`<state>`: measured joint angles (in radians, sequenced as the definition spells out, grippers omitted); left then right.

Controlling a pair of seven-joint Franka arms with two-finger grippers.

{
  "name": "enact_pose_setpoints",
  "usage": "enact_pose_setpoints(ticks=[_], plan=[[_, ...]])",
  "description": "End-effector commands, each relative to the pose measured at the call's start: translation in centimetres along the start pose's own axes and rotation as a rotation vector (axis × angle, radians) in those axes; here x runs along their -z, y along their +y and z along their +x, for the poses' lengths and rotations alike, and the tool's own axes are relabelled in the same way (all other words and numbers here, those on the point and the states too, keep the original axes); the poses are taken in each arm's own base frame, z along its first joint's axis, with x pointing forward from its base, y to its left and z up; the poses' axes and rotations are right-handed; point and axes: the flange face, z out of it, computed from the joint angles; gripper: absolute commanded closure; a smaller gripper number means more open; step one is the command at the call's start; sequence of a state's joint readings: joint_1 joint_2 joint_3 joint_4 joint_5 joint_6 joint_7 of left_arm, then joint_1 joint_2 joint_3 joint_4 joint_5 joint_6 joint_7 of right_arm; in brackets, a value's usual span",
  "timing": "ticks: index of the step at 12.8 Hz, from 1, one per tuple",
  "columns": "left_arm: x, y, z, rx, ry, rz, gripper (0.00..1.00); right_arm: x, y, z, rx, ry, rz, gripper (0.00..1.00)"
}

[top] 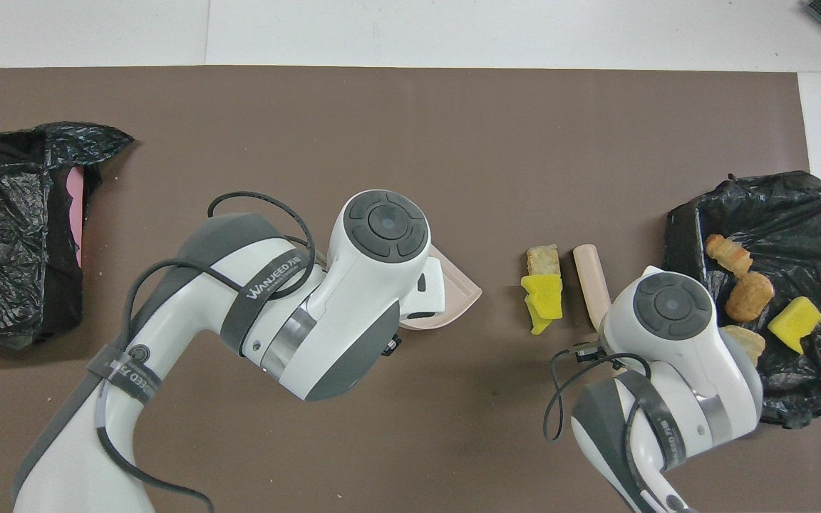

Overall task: Sweep and dump trash in bin
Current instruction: 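Sweep the bread and sponge into the dustpan with the right gripper's brush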

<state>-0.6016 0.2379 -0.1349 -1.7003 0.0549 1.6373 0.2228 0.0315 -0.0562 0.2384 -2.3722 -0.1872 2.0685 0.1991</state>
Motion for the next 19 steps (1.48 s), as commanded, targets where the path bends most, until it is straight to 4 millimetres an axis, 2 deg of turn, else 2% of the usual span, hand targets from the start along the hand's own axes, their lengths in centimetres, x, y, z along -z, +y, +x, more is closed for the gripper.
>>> enact_pose_setpoints(ticks=[1, 2, 3, 4, 5, 6, 8, 10, 11, 14, 17, 19], plan=[[-0.9, 1.9, -0.7, -0.178, 0.032, 0.048, 1.0, -1.4, -2.8, 0.6, 0.084, -0.005, -0.021, 1.0], [-2.0, 3.2, -0.5, -0.21, 0.026, 0.053, 1.0, -1.7, -3.5, 0.7, 0.086, -0.012, -0.017, 1.0], [-2.8, 4.2, -0.7, -0.228, 0.019, 0.058, 1.0, -1.9, -5.3, 0.8, 0.089, -0.007, -0.015, 1.0], [-3.1, 4.1, -0.6, -0.236, 0.038, 0.074, 1.0, -1.8, -6.4, 0.9, 0.1, -0.004, -0.013, 1.0], [-3.5, 3.9, -0.2, -0.286, 0.052, 0.136, 1.0, -1.3, -6.6, 1.4, 0.099, 0.006, -0.005, 1.0], [-3.8, 4.0, 0.0, -0.336, 0.054, 0.162, 1.0, -1.1, -8.1, 1.3, 0.098, 0.002, 0.036, 1.0], [-4.6, 4.1, -0.3, -0.345, 0.042, 0.158, 1.0, 0.6, -12.8, 0.7, 0.096, -0.003, 0.161, 1.0], [-4.8, 4.1, -0.3, -0.348, 0.041, 0.156, 1.0, 1.7, -15.2, 0.1, 0.102, -0.023, 0.226, 1.0], [-4.8, 4.1, -0.3, -0.36, 0.04, 0.156, 1.0, 2.4, -15.6, -0.2, 0.106, -0.027, 0.246, 1.0], [-5.0, 3.9, -0.4, -0.419, 0.035, 0.155, 1.0, 4.6, -14.4, -1.2, 0.156, -0.048, 0.328, 1.0], [-4.5, 3.3, -0.3, -0.487, 0.038, 0.158, 1.0, 7.4, -12.1, -2.7, 0.192, -0.051, 0.328, 1.0], [-3.9, 1.3, -1.1, -0.527, 0.034, 0.156, 1.0, 9.8, -10.3, -3.9, 0.178, -0.051, 0.327, 1.0]])
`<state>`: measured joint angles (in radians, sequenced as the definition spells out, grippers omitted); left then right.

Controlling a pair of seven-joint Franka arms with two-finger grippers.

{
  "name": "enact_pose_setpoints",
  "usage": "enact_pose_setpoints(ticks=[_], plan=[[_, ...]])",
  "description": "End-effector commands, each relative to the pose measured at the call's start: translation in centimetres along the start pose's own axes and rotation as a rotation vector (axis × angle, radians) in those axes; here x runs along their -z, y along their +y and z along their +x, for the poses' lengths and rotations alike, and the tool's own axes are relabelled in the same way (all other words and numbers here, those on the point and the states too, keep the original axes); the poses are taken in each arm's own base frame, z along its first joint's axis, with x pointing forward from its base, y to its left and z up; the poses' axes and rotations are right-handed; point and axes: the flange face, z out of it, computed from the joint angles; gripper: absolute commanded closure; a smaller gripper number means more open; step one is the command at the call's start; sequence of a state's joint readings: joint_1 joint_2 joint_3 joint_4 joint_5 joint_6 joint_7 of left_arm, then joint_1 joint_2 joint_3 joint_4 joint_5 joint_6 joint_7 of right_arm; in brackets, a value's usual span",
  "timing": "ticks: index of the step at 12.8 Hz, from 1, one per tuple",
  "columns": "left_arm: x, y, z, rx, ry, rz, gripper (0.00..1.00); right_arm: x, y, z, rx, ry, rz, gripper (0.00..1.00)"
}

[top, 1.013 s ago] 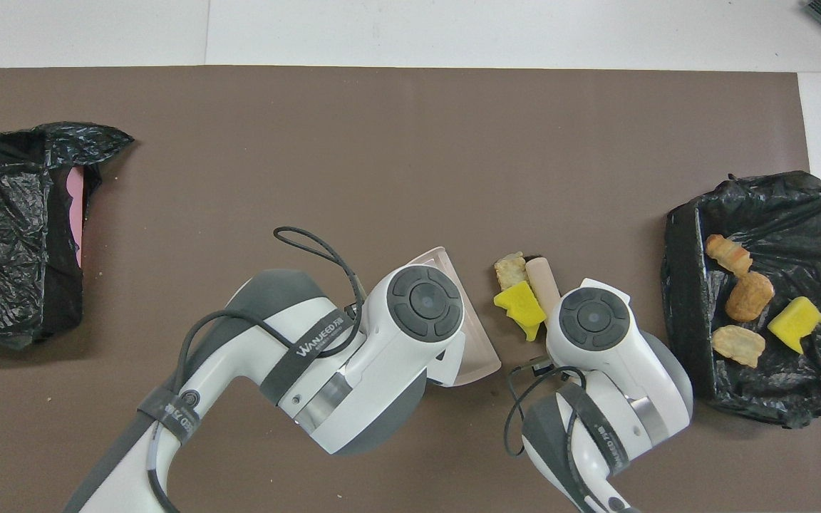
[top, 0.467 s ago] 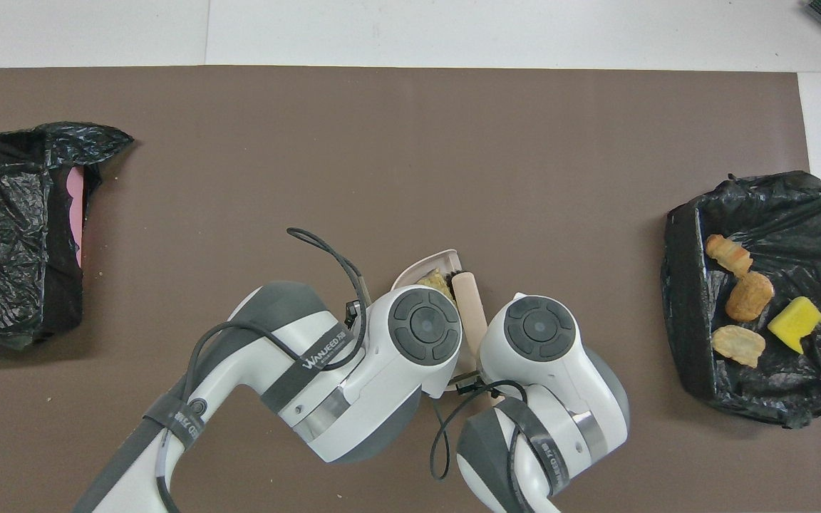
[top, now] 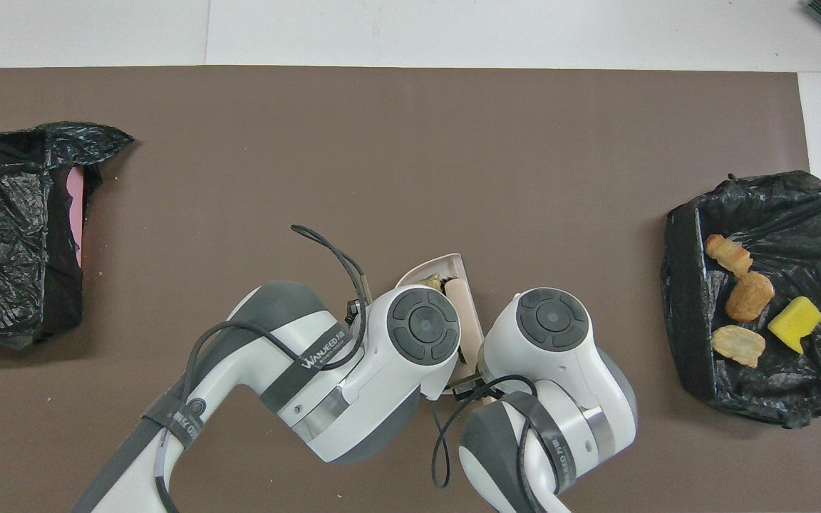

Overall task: Sweep and dump trash in bin
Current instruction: 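Sweep the bread and sponge into the dustpan with the right gripper's brush, then carry the loaded dustpan to the black bag with the left gripper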

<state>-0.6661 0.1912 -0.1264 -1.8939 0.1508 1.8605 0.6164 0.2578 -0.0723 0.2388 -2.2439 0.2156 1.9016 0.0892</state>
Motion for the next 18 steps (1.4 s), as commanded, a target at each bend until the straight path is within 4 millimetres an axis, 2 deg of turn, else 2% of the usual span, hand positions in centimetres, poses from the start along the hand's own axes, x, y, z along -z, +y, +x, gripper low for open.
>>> enact_pose_setpoints(ticks=[1, 3, 5, 6, 9, 11, 12, 14, 16, 18], plan=[[1.2, -2.1, -3.3, -0.078, 0.019, 0.025, 1.0, 3.8, 0.6, -2.6, 0.013, 0.013, 0.018, 1.0], [2.0, -4.7, -6.3, -0.088, 0.033, 0.025, 1.0, 5.5, 0.8, -4.1, 0.0, 0.023, -0.003, 1.0], [2.9, -7.3, -10.1, -0.132, 0.051, 0.034, 1.0, 5.8, 0.9, -4.7, -0.065, 0.036, -0.088, 1.0], [3.6, -8.1, -12.0, -0.146, 0.062, 0.045, 1.0, 5.7, 0.2, -4.9, -0.12, 0.04, -0.108, 1.0], [6.8, -10.9, -21.0, -0.189, 0.11, 0.075, 1.0, 2.8, -6.9, -5.7, -0.296, 0.063, -0.144, 1.0], [7.4, -13.0, -29.0, -0.181, 0.112, 0.082, 1.0, 1.5, -9.6, -5.8, -0.308, 0.074, -0.132, 1.0], [6.7, -14.4, -33.9, -0.129, 0.116, 0.07, 1.0, 0.4, -10.7, -5.7, -0.311, 0.062, -0.132, 1.0], [5.3, -16.0, -42.5, -0.09, 0.163, 0.055, 1.0, -1.4, -11.9, -5.8, -0.312, 0.004, -0.107, 1.0], [3.9, -16.6, -50.3, 0.028, 0.167, 0.061, 1.0, -3.3, -12.7, -6.9, -0.298, -0.036, -0.085, 1.0], [3.0, -16.7, -56.9, 0.126, 0.149, 0.099, 1.0, -4.9, -12.5, -6.4, -0.31, -0.02, -0.062, 1.0]])
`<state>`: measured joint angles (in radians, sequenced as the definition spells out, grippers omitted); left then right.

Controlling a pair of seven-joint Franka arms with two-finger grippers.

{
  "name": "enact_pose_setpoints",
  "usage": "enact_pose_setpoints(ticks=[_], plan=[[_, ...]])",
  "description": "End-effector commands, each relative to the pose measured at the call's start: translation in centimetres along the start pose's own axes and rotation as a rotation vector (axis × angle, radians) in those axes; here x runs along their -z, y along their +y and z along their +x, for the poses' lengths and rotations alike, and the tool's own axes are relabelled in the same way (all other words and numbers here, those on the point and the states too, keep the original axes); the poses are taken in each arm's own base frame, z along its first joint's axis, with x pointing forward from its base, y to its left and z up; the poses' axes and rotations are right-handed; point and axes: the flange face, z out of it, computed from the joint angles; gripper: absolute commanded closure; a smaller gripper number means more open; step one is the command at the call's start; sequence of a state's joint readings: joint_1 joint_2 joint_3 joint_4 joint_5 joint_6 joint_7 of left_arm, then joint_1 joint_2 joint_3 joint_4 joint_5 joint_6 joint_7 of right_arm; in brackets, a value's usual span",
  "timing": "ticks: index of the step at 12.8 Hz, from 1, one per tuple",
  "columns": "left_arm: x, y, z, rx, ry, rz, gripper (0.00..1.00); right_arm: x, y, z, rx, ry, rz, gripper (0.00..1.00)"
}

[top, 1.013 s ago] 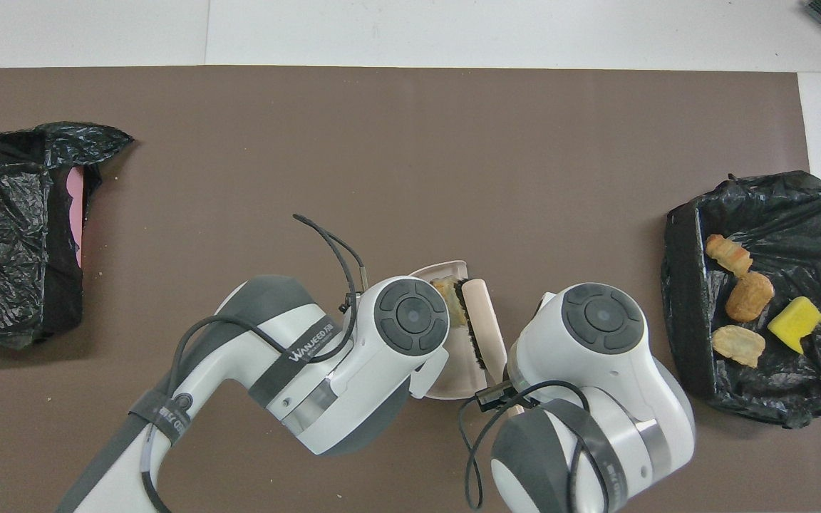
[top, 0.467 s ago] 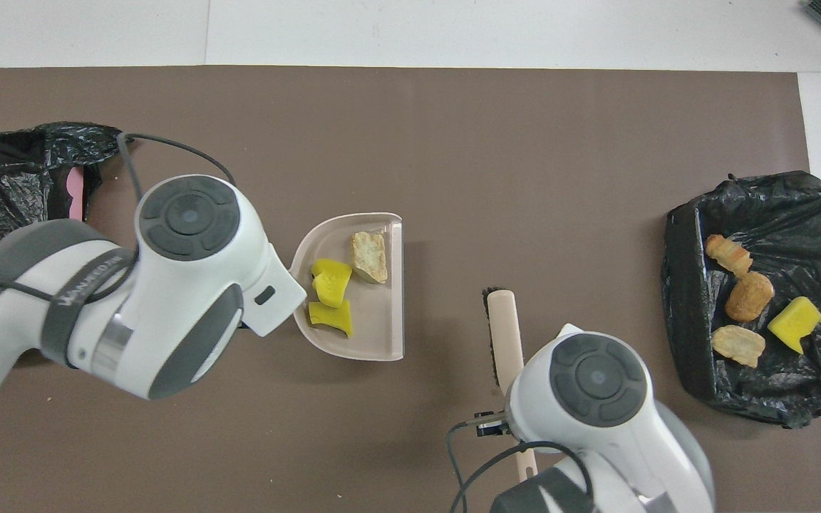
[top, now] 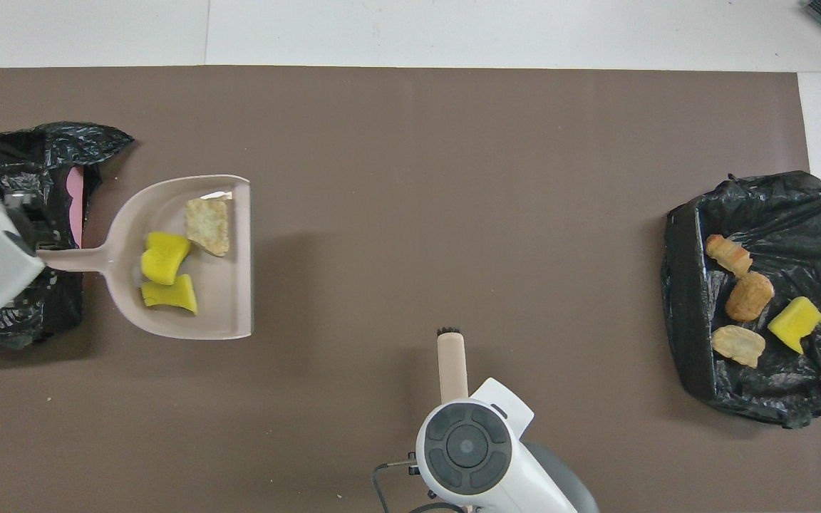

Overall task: Sweep and dump trash in bin
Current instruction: 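Carry the loaded dustpan to the black bag with the left gripper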

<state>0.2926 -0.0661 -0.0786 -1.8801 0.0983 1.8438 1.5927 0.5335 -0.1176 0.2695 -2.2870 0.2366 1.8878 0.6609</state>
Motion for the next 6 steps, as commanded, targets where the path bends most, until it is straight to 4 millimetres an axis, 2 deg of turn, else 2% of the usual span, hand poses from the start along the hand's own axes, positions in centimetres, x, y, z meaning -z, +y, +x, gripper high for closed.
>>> enact_pose_setpoints(ticks=[1, 2, 4, 5, 6], plan=[[1.0, -0.7, -7.3, 0.07, -0.017, 0.075, 1.0, -2.4, -0.5, -0.4, -0.009, -0.008, 0.021, 1.0], [1.3, -0.8, -9.8, 0.057, -0.046, 0.096, 1.0, -3.0, -0.6, -0.5, -0.006, -0.02, 0.012, 1.0], [1.9, -1.8, -11.8, 0.009, -0.184, 0.113, 1.0, -4.3, -0.3, -0.9, -0.005, -0.028, 0.0, 1.0], [2.4, -2.3, -12.3, -0.015, -0.257, 0.148, 1.0, -4.9, -0.2, -0.7, -0.011, -0.006, 0.014, 1.0], [2.1, -3.1, -12.3, -0.054, -0.333, 0.161, 1.0, -5.4, -0.4, -0.7, -0.007, 0.005, 0.018, 1.0]])
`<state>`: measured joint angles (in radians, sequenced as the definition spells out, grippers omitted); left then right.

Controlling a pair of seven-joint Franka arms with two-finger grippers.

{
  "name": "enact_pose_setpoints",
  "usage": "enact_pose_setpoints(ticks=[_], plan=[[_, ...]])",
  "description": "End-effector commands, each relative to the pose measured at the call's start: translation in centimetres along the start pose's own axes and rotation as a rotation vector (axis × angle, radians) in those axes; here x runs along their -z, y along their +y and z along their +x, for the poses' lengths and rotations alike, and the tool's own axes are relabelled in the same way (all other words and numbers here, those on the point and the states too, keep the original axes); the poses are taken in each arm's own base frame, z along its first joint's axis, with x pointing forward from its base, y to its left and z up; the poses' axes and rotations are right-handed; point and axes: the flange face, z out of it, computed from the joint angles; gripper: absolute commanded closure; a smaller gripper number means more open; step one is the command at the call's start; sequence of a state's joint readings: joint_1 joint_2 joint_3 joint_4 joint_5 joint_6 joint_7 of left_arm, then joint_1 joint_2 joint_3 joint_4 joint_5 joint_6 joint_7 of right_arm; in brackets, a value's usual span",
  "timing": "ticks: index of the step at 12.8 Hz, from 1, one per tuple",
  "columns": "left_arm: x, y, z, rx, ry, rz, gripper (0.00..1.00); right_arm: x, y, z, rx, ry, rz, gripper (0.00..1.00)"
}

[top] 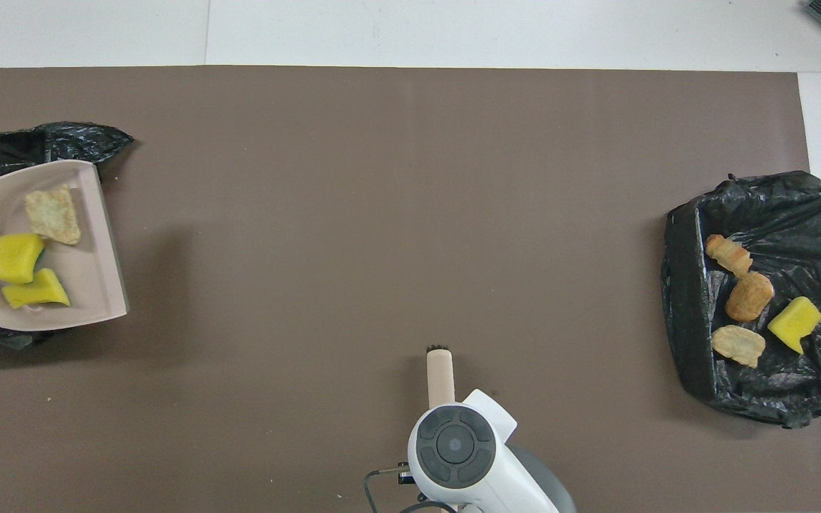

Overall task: Sweep and dump trash in bin
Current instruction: 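Tip the dustpan into the bag with the left gripper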

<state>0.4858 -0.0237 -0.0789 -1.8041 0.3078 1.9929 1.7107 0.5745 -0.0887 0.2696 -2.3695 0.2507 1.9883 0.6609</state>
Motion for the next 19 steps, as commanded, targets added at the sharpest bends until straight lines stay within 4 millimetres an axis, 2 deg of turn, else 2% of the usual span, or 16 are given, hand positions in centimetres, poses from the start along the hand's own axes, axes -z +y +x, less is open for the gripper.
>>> enact_pose_setpoints(ticks=[1, 3, 4, 5, 6, 7, 8, 9, 10, 11, 12, 14, 17, 19], plan=[[-0.2, -2.3, 0.3, -0.11, -0.193, 0.047, 1.0, -1.7, -0.4, -0.4, -0.011, 0.006, 0.018, 1.0], [0.0, -2.5, 0.1, -0.105, -0.254, 0.062, 1.0, -1.8, -0.5, -0.2, -0.013, 0.014, 0.025, 1.0], [0.3, -2.6, 0.7, -0.144, -0.312, 0.062, 1.0, -1.9, -0.6, -0.1, -0.014, 0.014, 0.029, 1.0], [1.1, -3.2, 2.7, -0.198, -0.413, 0.076, 1.0, -2.4, -0.6, 0.1, -0.019, 0.006, 0.025, 1.0], [1.5, -3.2, 3.0, -0.2, -0.474, 0.08, 1.0, -2.6, -0.6, 0.2, -0.018, 0.002, 0.023, 1.0], [1.7, -3.2, 3.1, -0.21, -0.498, 0.078, 1.0, -2.7, -0.5, 0.4, -0.018, -0.001, 0.026, 0.93], [2.0, -3.3, 2.9, -0.229, -0.544, 0.074, 1.0, -2.7, -0.3, 0.8, -0.025, -0.006, 0.03, 0.81], [2.5, -3.4, 2.7, -0.256, -0.593, 0.079, 1.0, -2.7, -0.4, 1.0, -0.026, 0.005, 0.039, 0.65], [2.8, -3.4, 2.6, -0.268, -0.601, 0.079, 1.0, -2.5, -0.5, 1.4, -0.017, 0.013, 0.047, 0.26], [2.9, -3.4, 2.7, -0.268, -0.598, 0.077, 1.0, -1.8, -1.1, 1.6, 0.005, 0.025, 0.055, 0.0], [3.3, -3.4, 2.7, -0.257, -0.594, 0.079, 1.0, -0.9, -1.9, 1.9, 0.038, 0.036, 0.07, 0.0], [4.1, -3.0, 2.9, -0.145, -0.429, 0.075, 1.0, 2.0, -2.2, 3.0, 0.051, 0.081, 0.103, 0.0], [3.5, -2.5, 6.7, -0.083, -0.196, 0.022, 1.0, 7.8, 1.4, 7.2, -0.004, 0.18, 0.155, 0.0], [3.4, -1.5, 10.8, 0.021, -0.021, -0.044, 1.0, 11.4, 4.4, 9.4, -0.032, 0.234, 0.185, 0.0]])
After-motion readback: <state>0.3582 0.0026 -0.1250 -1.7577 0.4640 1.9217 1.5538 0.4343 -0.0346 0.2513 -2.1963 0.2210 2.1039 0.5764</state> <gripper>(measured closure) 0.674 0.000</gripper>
